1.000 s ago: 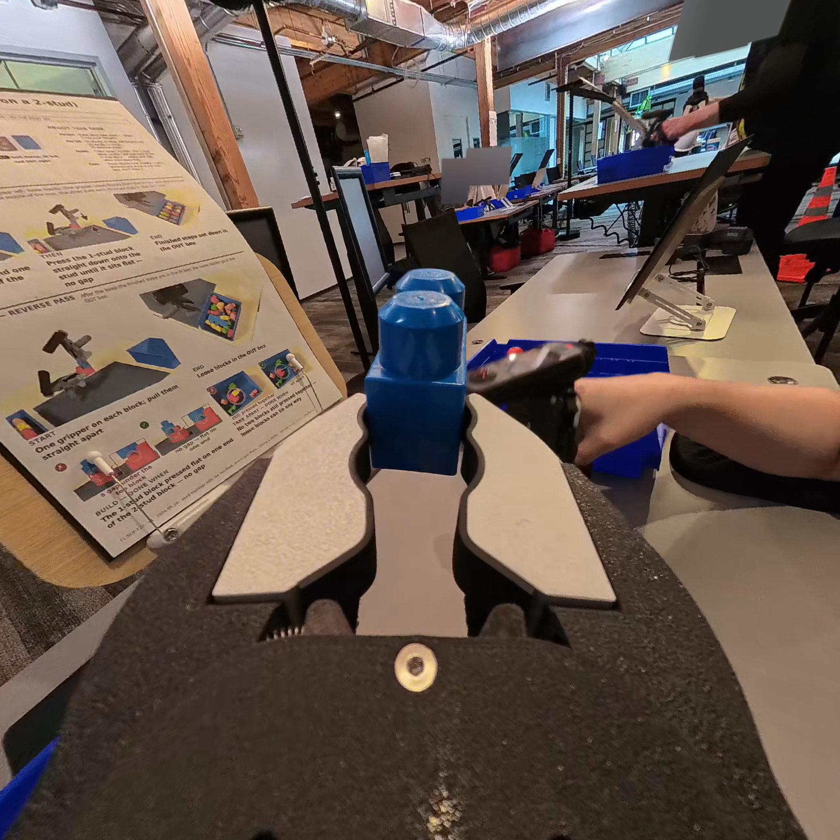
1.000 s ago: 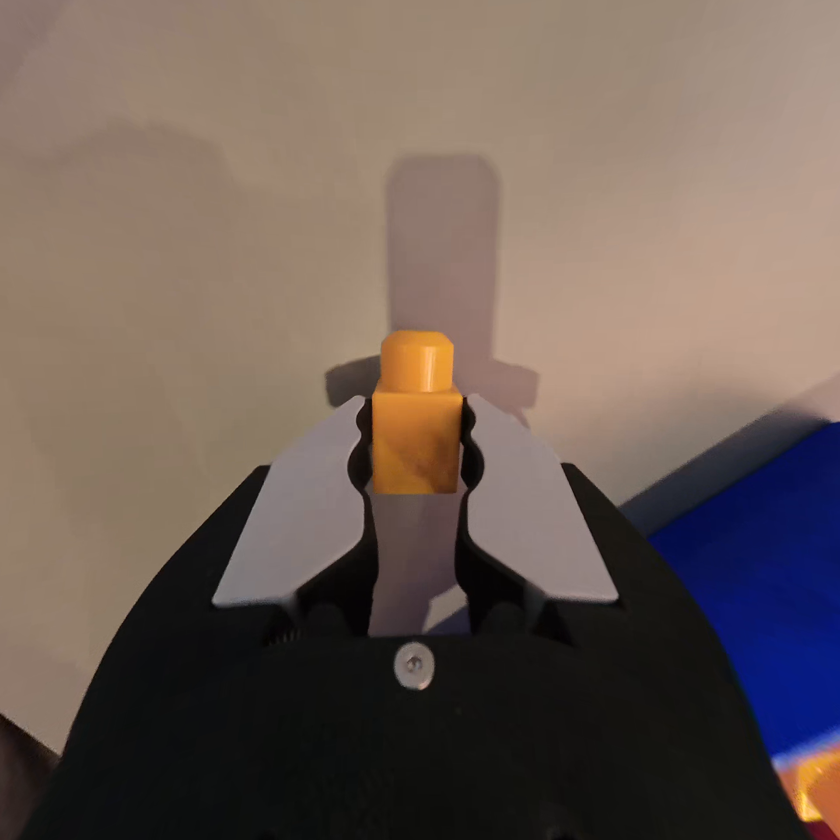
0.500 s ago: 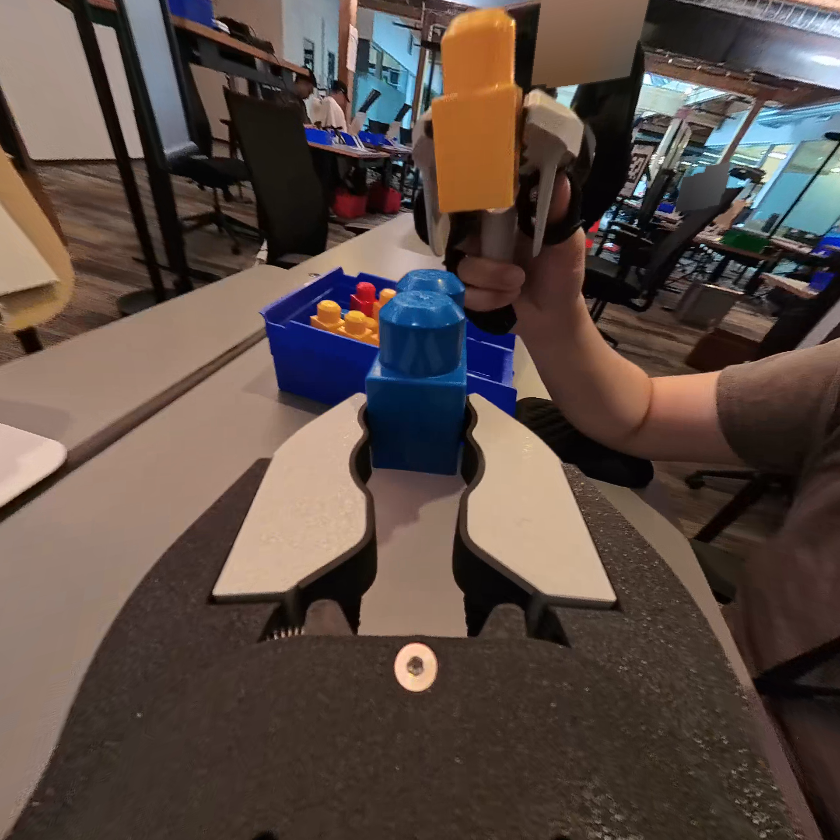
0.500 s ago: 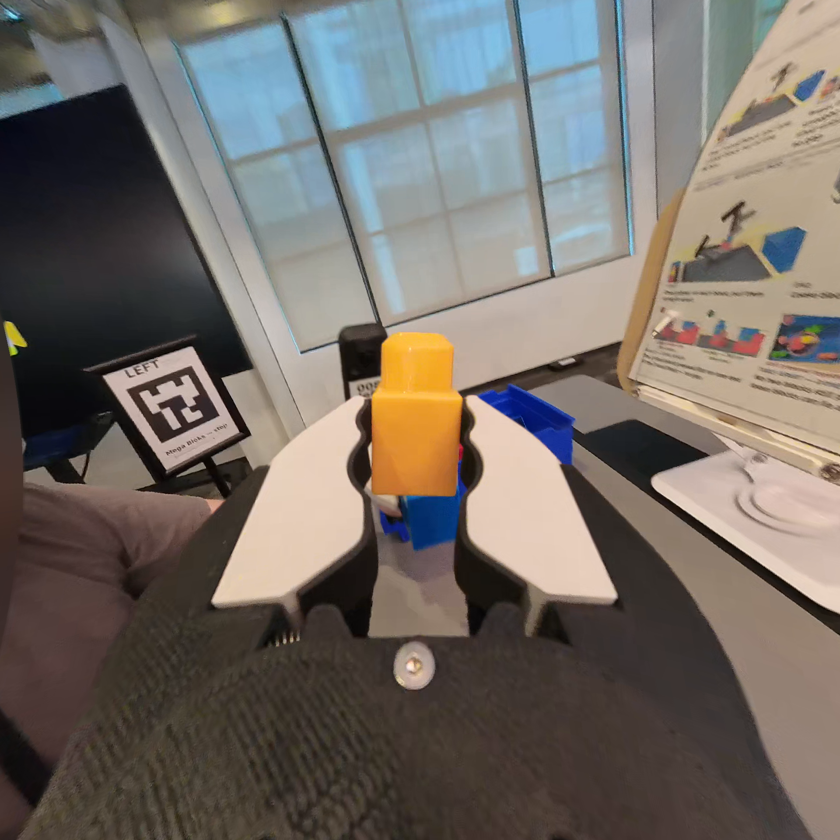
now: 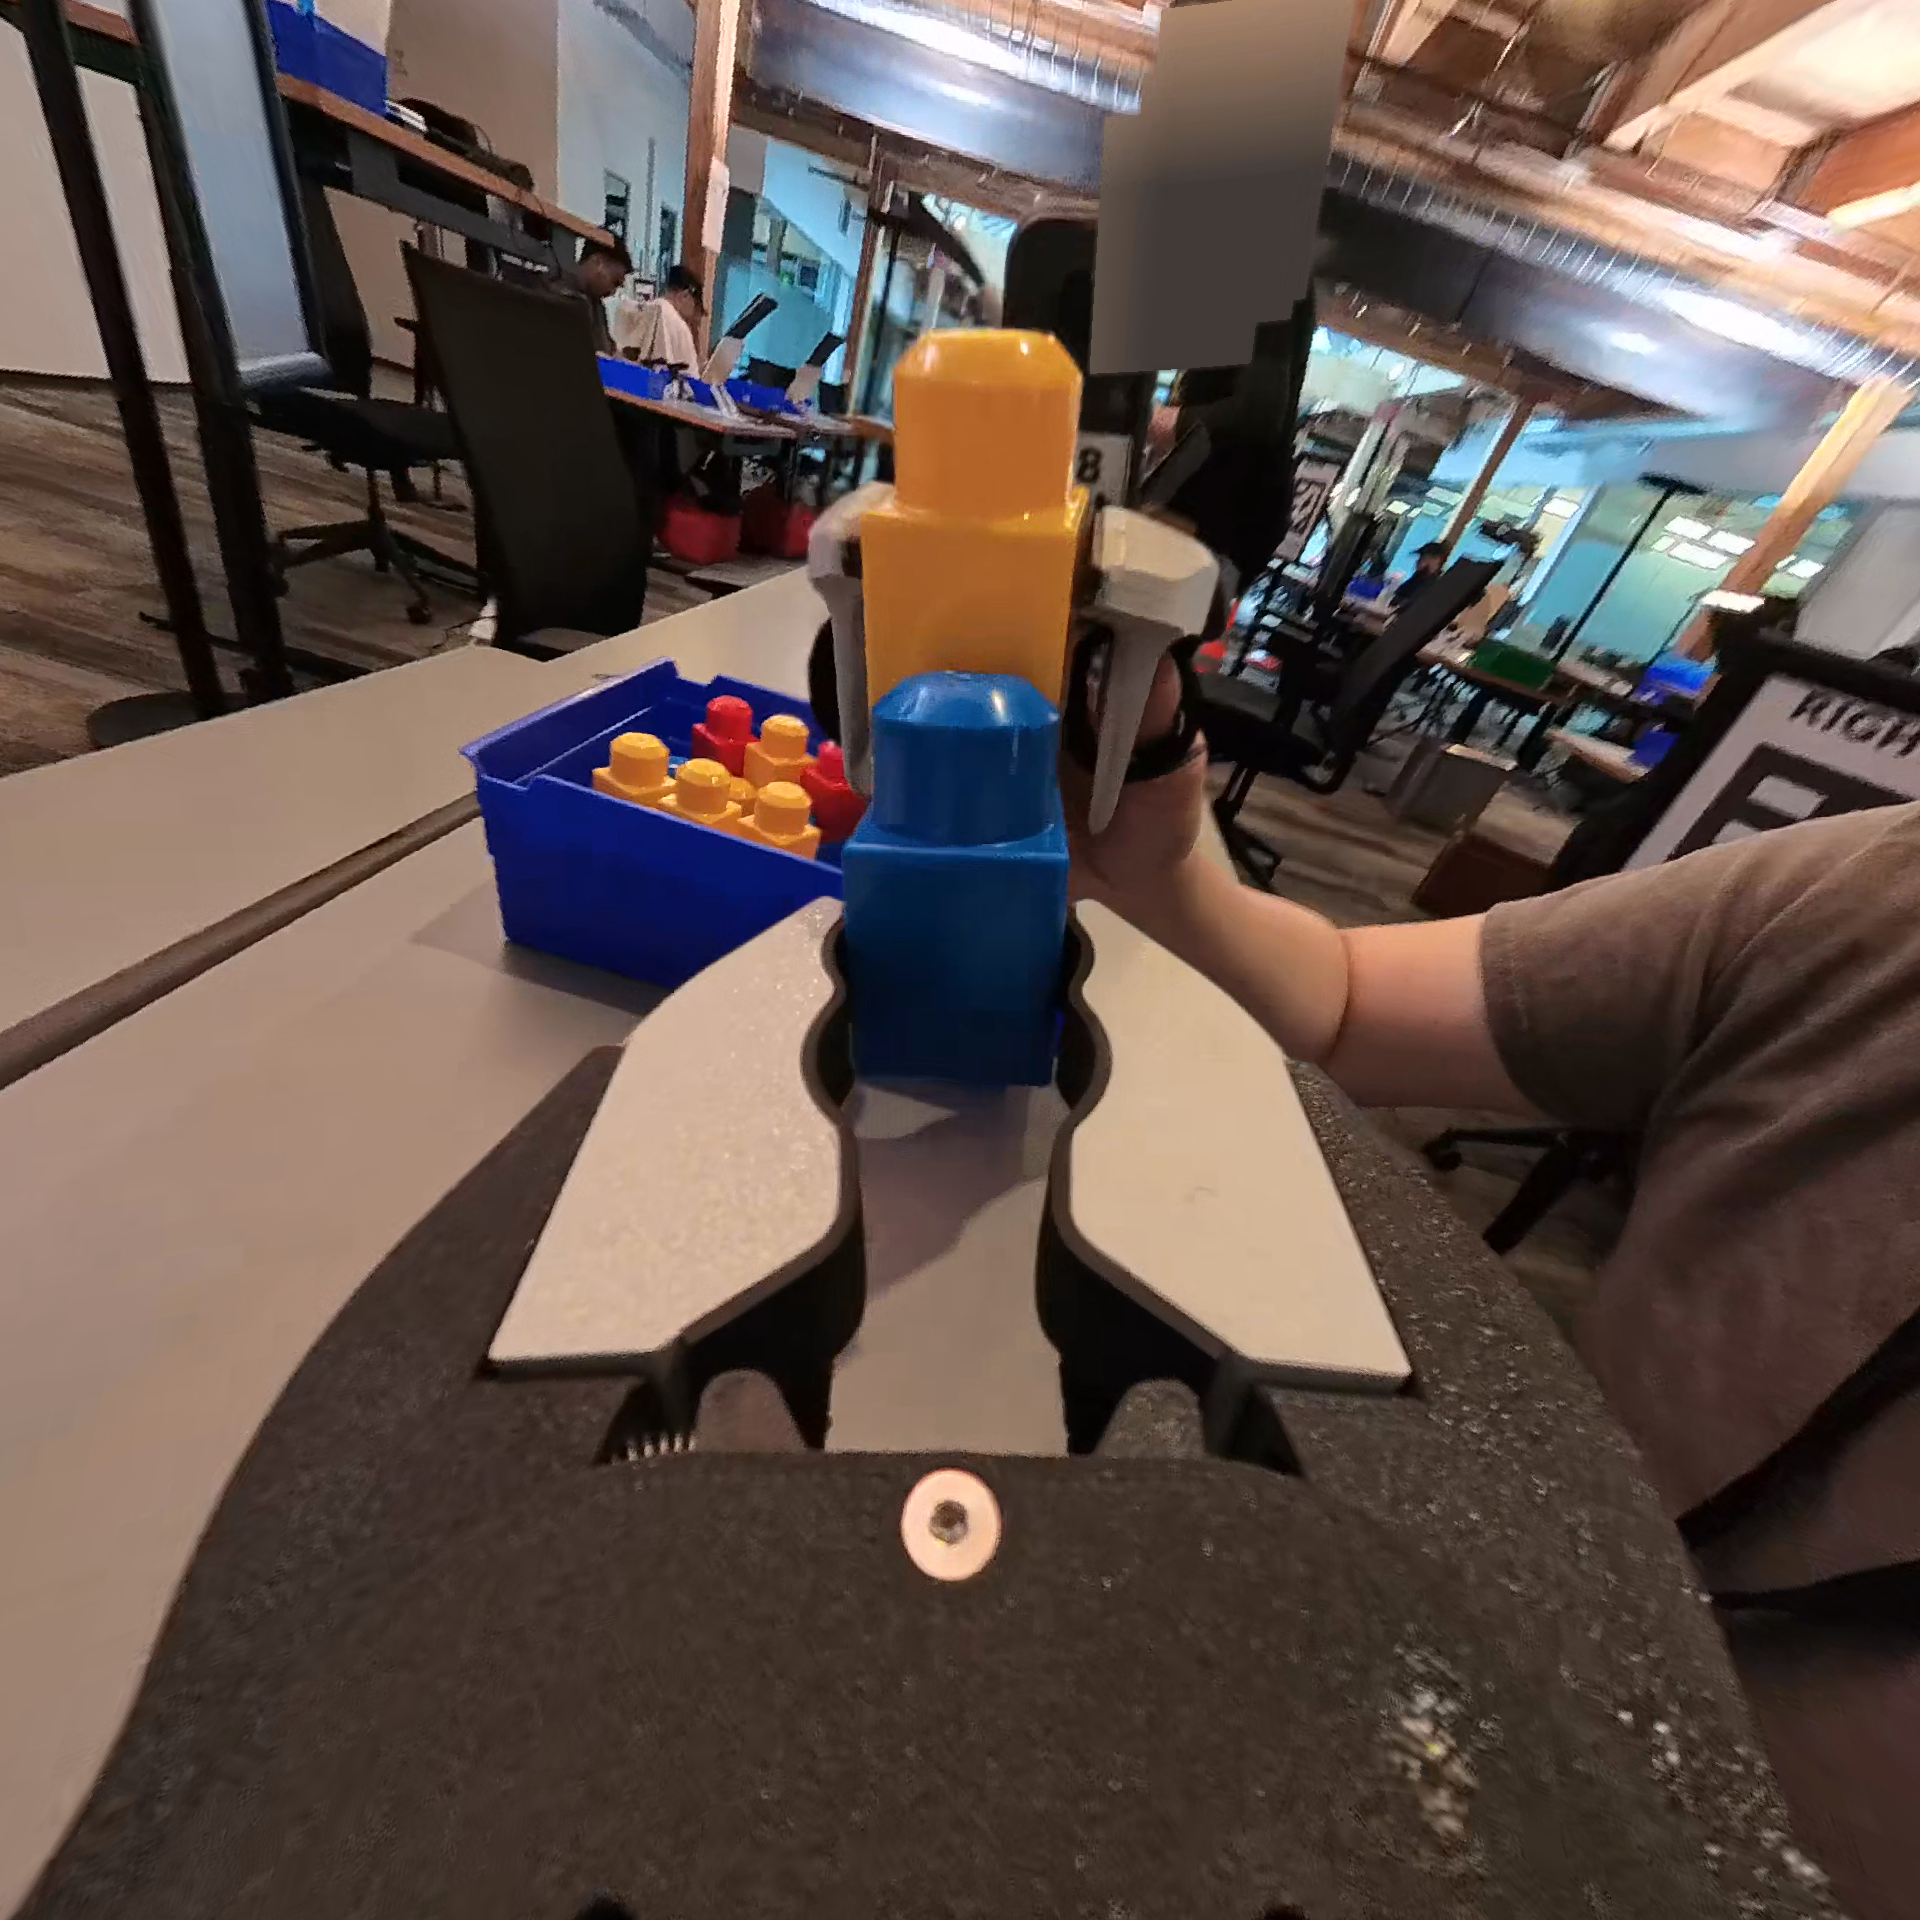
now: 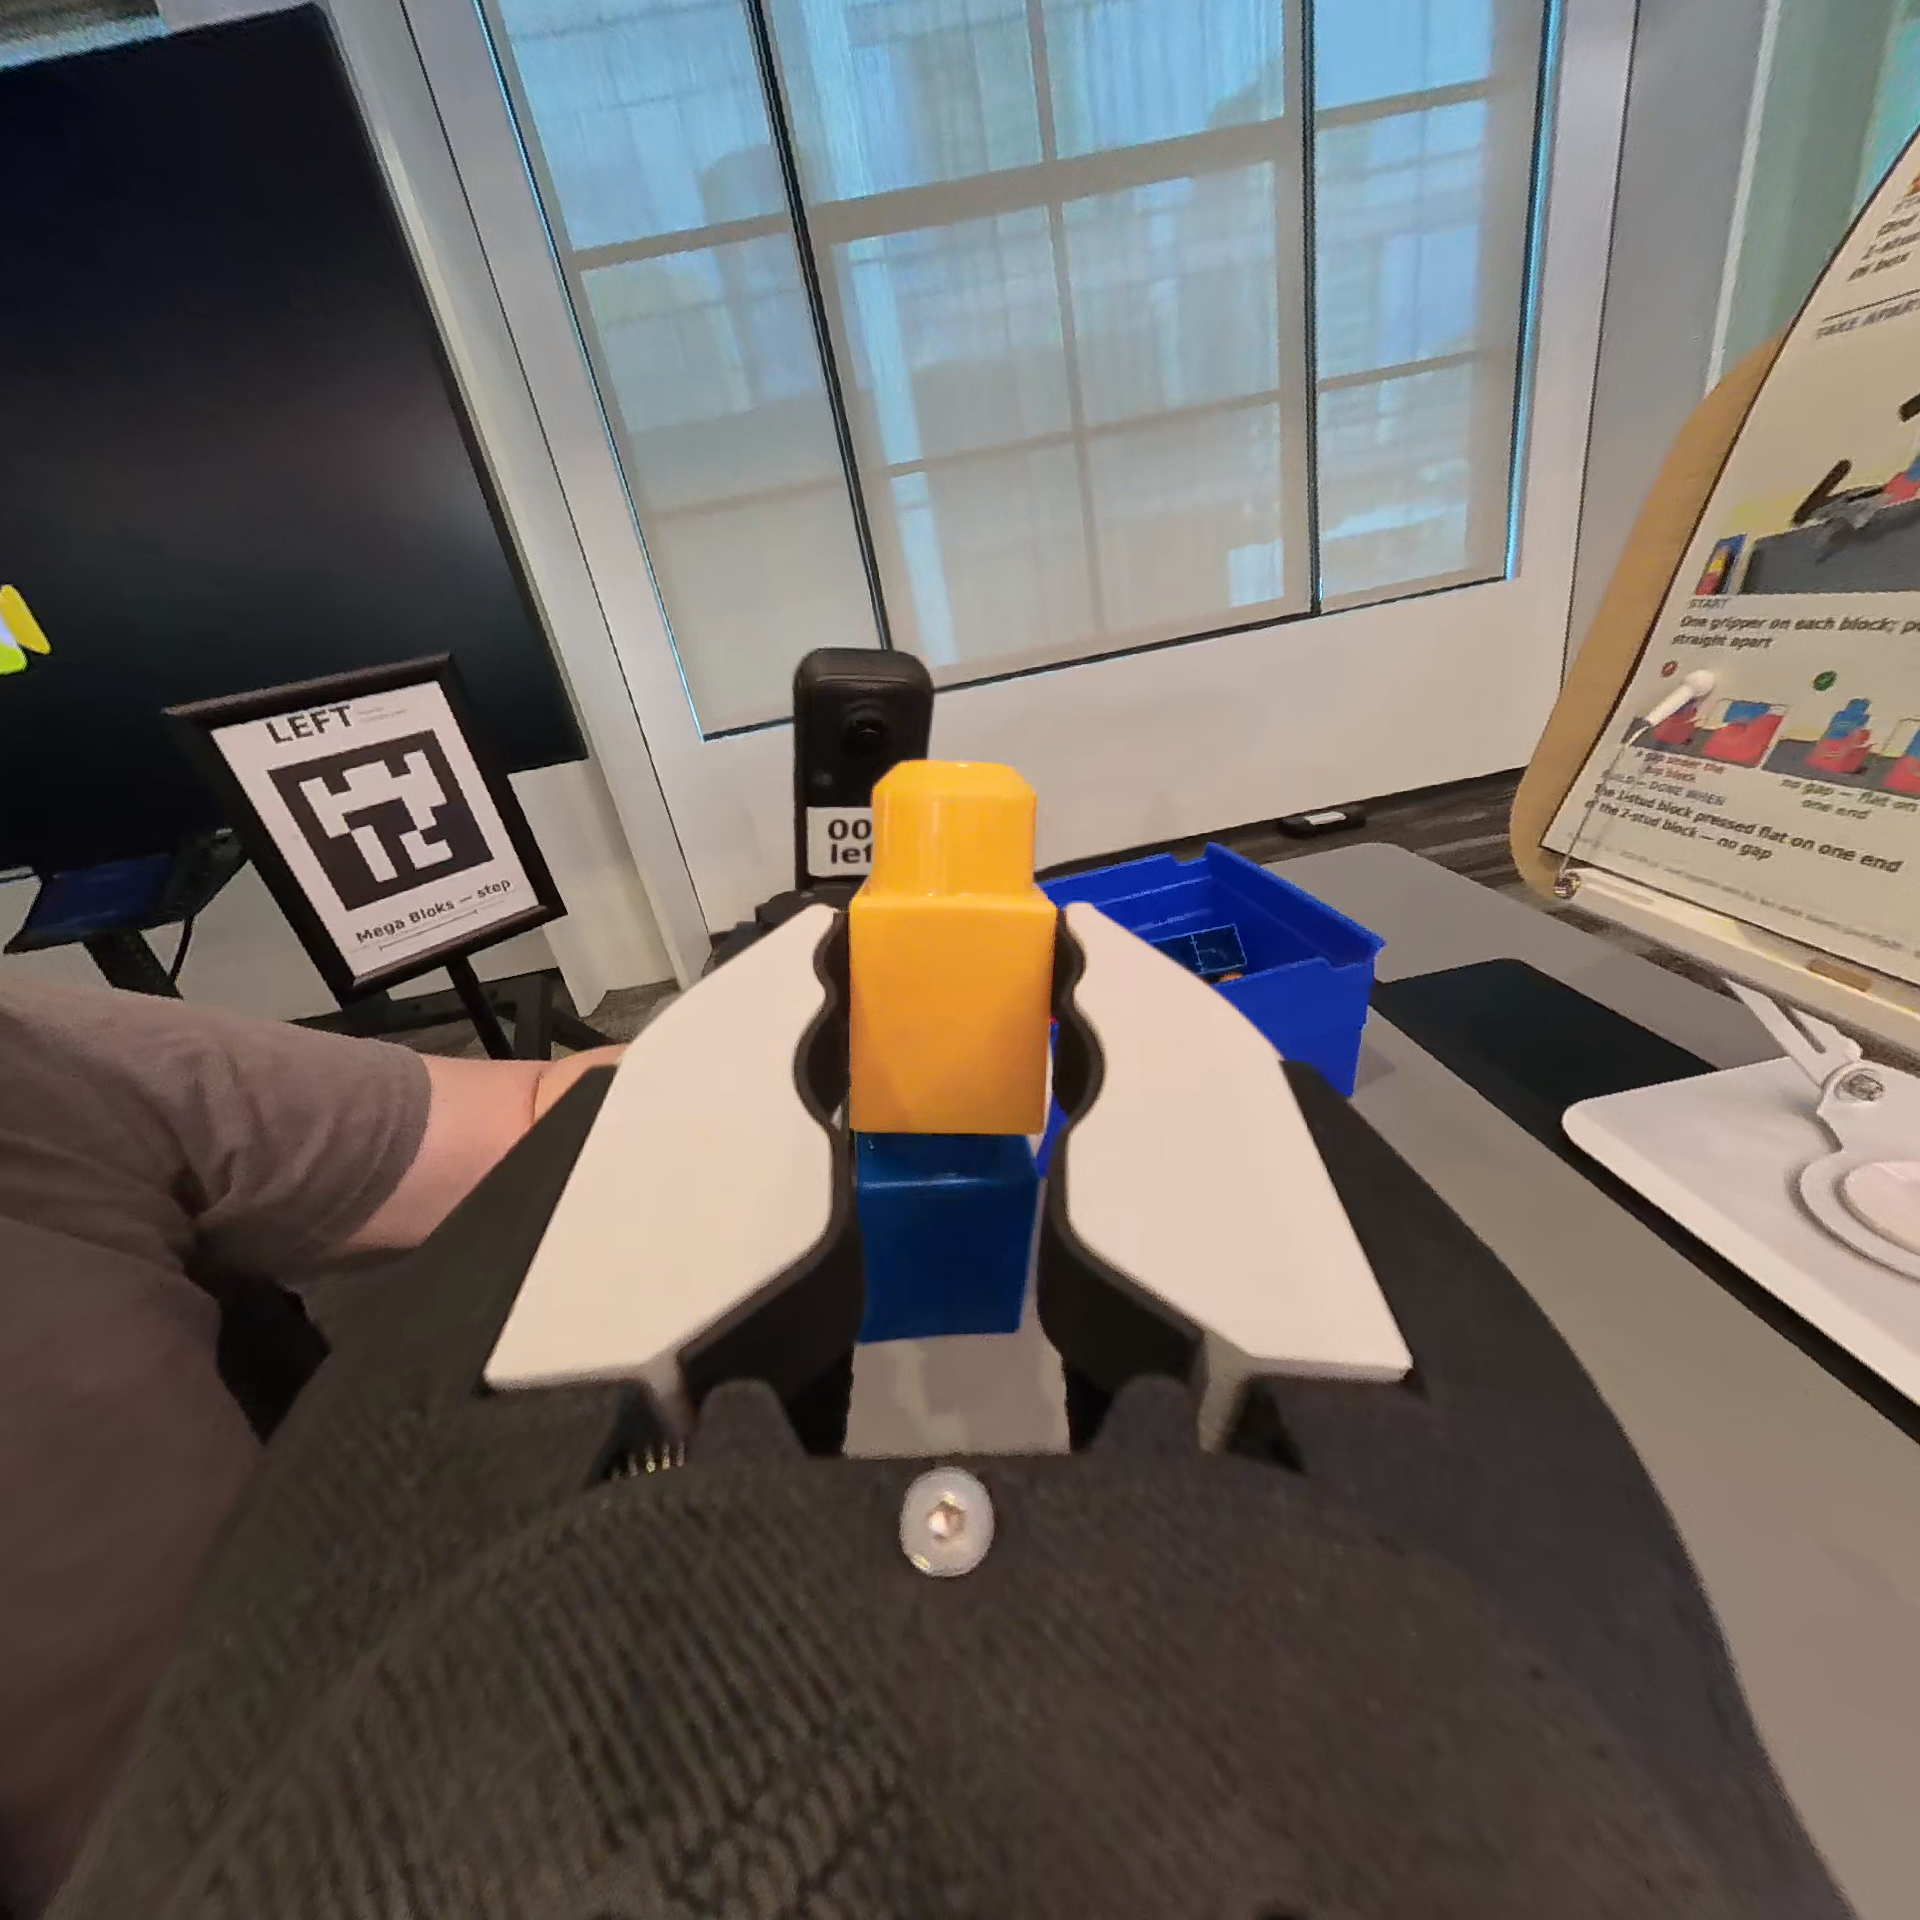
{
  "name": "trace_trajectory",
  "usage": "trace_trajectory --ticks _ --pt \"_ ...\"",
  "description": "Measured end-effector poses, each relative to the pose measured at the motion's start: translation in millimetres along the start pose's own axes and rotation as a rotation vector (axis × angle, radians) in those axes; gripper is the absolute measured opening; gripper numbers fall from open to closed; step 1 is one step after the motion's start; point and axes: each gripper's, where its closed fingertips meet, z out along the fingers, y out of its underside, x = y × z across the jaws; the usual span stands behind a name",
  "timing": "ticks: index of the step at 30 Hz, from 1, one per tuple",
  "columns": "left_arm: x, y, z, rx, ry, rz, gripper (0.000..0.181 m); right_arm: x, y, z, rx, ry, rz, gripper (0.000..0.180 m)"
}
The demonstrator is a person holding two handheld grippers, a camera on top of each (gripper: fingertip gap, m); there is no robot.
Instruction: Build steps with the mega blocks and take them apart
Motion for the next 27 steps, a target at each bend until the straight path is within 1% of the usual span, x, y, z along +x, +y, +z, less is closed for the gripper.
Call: trace_trajectory --ticks 4,8,10,13,17,21,24,27 --pt "6 -4 -1 0.042 0.067 -0.081 0.036 -3 -4 0 0.058 -0.033 0.072 0.037" --pt "7 -4 0 0.06 0.081 -0.12 0.036 -3 -7 0 0.157 -0.054 0.151 0.037" --pt "5 -5 -1 0.065 0.085 -0.137 0.036 -1 -6 0 0.157 -0.055 0.174 0.037" --pt "6 -8 -3 0.086 0.106 -0.17 0.036 -1 -6 0 0.149 -0.047 0.154 0.037" --pt "7 -12 -5 0.094 0.11 -0.158 0.036 -2 -7 -1 0.087 -0.057 0.148 0.037" --pt "8 -14 -6 0.087 0.097 -0.13 0.036 -5 -4 -2 -0.011 -0.065 0.15 0.037" --pt "6 -15 -7 0.088 0.072 -0.109 0.036 -3 2 -4 -0.095 -0.049 0.163 0.037" --pt "6 -17 -9 0.092 0.064 -0.093 0.036 -3 6 -5 -0.137 -0.049 0.19 0.037"
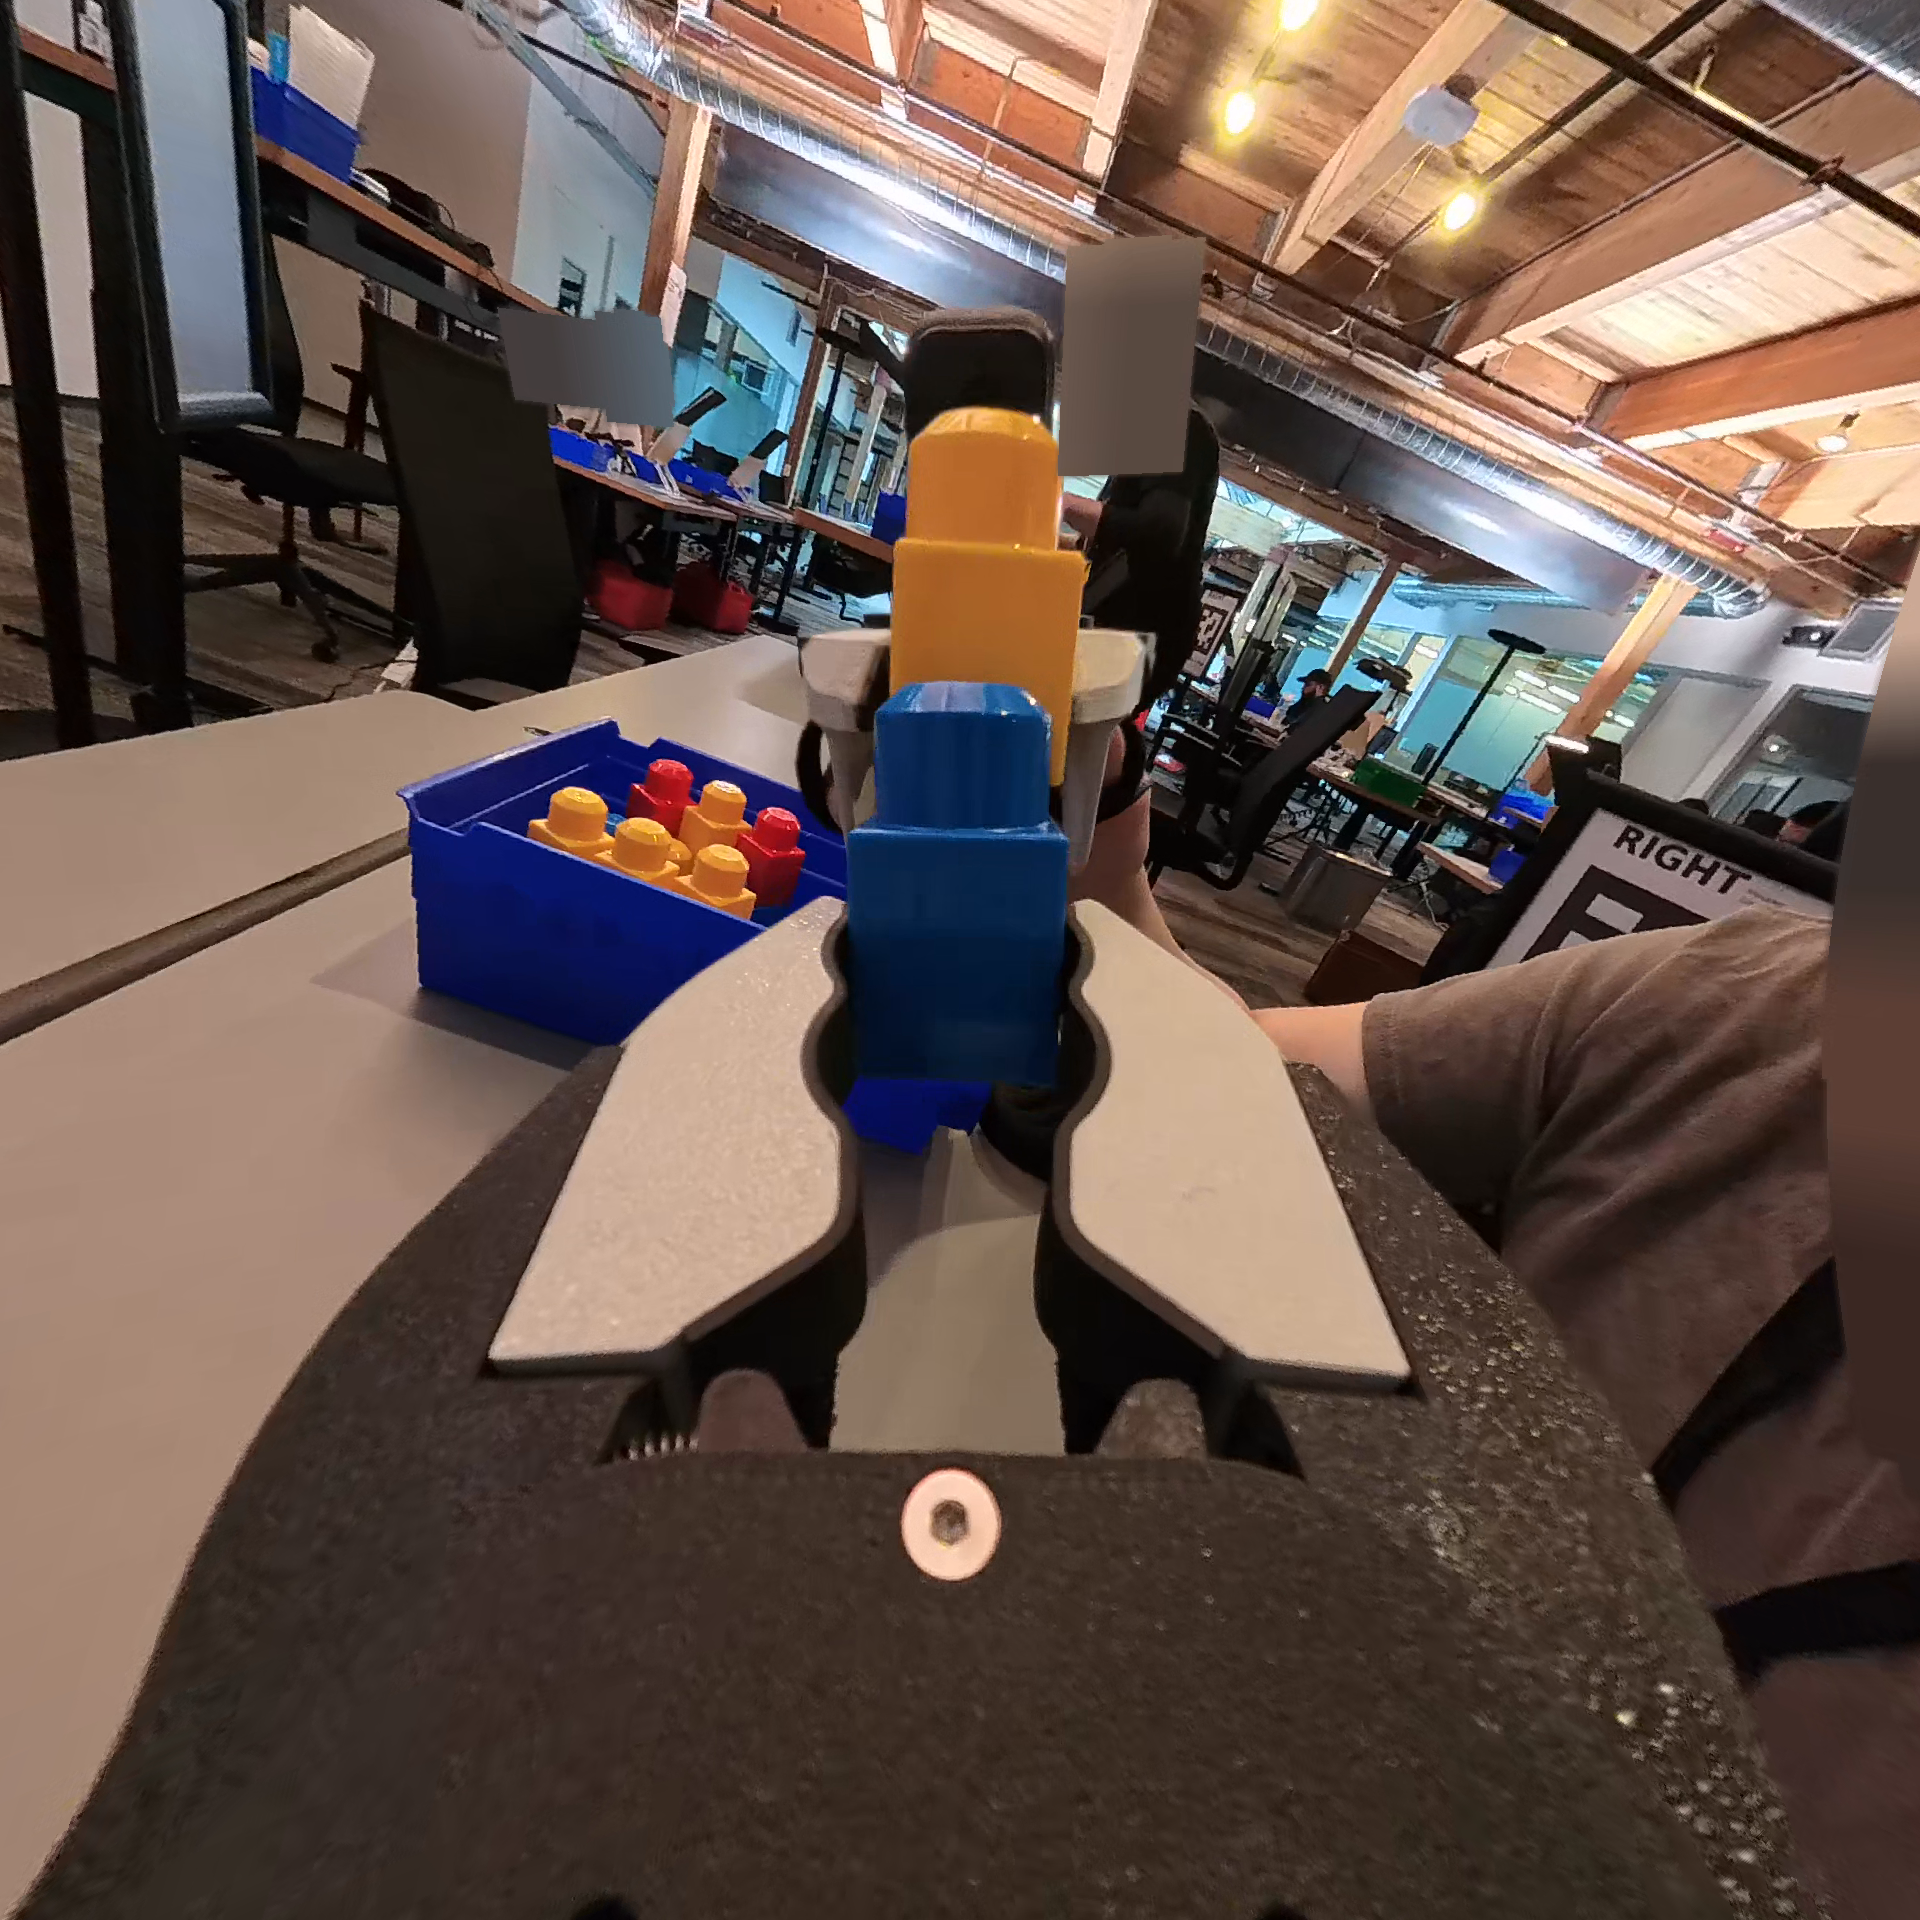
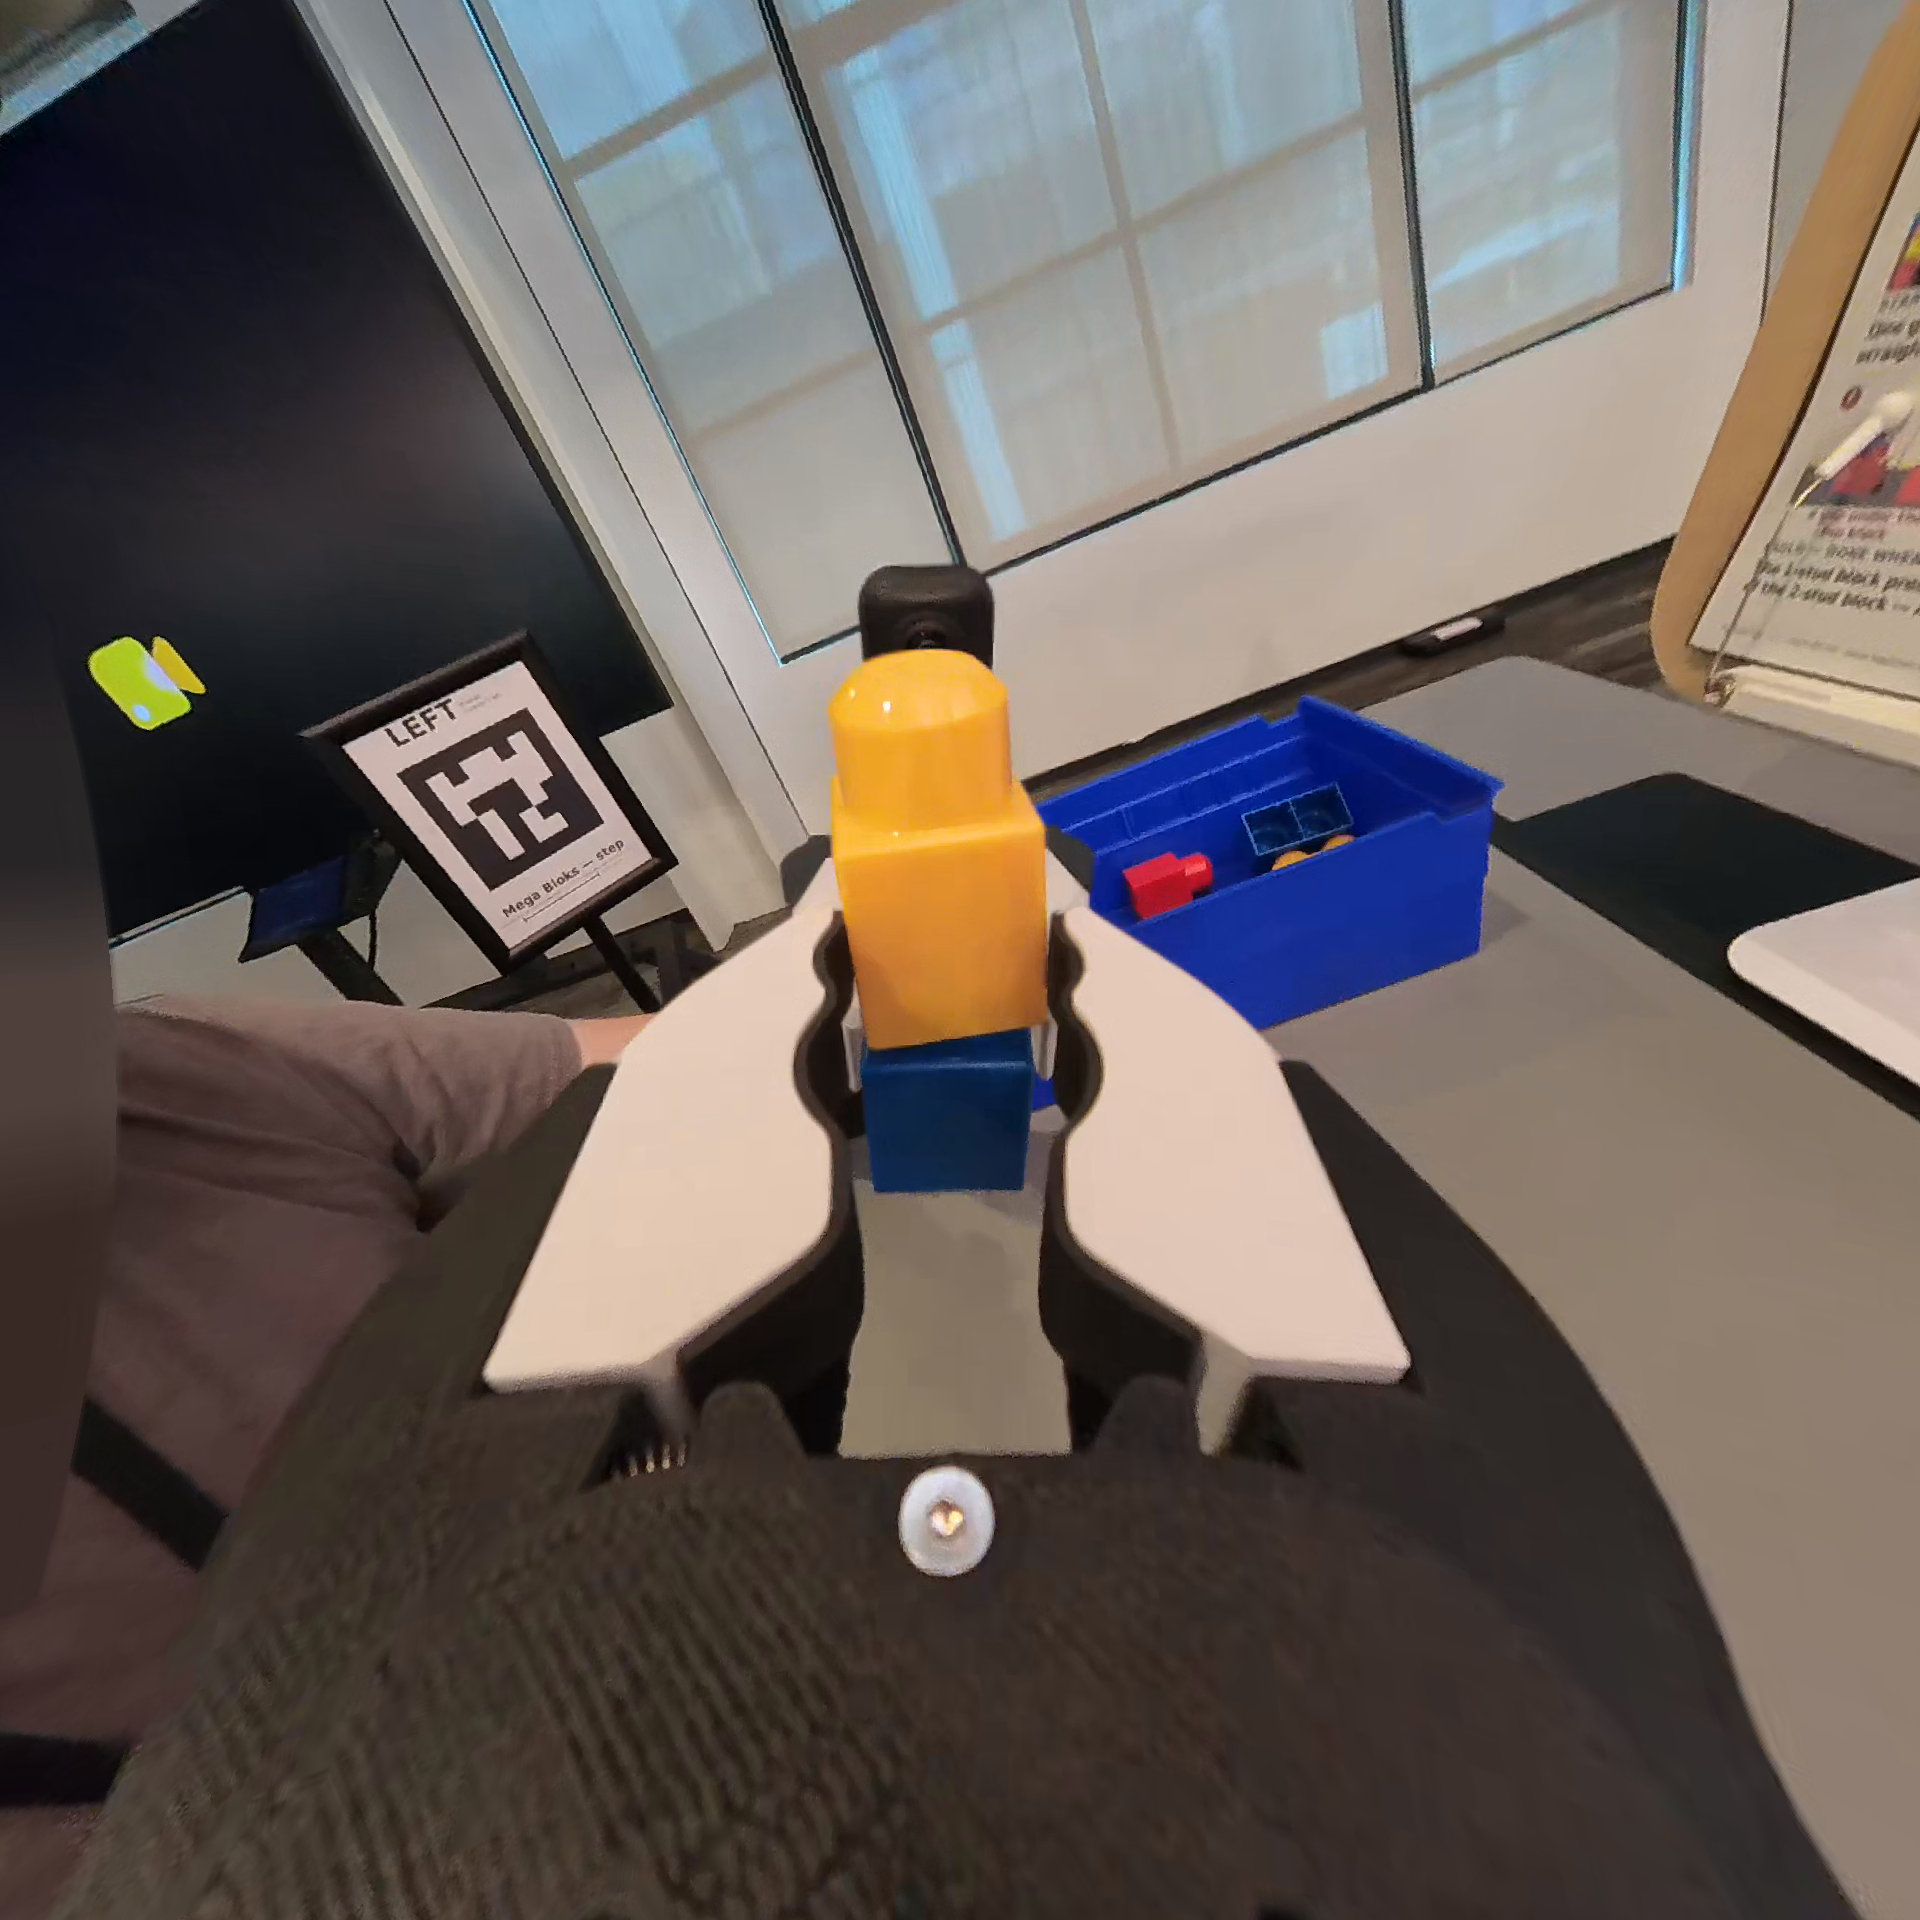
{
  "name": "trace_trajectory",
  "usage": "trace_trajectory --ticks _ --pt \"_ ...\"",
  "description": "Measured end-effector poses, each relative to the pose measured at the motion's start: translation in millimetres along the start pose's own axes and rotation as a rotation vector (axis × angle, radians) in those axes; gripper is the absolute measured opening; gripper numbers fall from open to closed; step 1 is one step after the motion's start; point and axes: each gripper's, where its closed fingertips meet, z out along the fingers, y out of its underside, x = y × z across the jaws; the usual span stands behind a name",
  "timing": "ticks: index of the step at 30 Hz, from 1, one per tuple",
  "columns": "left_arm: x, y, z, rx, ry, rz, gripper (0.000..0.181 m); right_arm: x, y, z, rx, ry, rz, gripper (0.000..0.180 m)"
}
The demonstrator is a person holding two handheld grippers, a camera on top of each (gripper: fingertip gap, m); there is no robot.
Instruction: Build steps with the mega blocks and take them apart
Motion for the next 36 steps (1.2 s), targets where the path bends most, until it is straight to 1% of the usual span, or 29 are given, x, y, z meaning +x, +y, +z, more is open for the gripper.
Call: trace_trajectory --ticks 6,10,13,18,21,23,29,31,34,36 --pt "-2 -2 -1 0.013 -0.043 0.043 0.036 2 -1 1 0.009 0.045 -0.013 0.035" --pt "-1 -7 -2 0.036 -0.073 0.082 0.036 2 -4 3 0.074 0.068 0.035 0.036" --pt "-1 -9 -4 0.052 -0.073 0.075 0.036 2 -6 5 0.126 0.061 0.051 0.036" --pt "-2 -10 -6 0.078 -0.044 0.022 0.036 3 -3 7 0.133 0.035 0.047 0.036" --pt "-2 -10 -7 0.076 -0.04 0.025 0.036 2 -2 8 0.136 0.035 0.002 0.036" --pt "-1 -10 -7 0.069 -0.038 0.03 0.036 1 -1 8 0.125 0.027 -0.02 0.036" --pt "3 -6 -7 0.015 -0.028 0.076 0.036 -4 6 7 0.009 0.011 -0.083 0.036" --pt "2 -5 -7 0.003 -0.034 0.084 0.036 -4 9 7 -0.014 0.002 -0.073 0.036" --pt "2 -4 -3 0.009 -0.023 0.038 0.036 -2 8 4 -0.037 -0.012 -0.027 0.036" --pt "7 -5 0 0.02 0.016 -0.001 0.036 -7 5 2 -0.035 -0.032 -0.024 0.036"
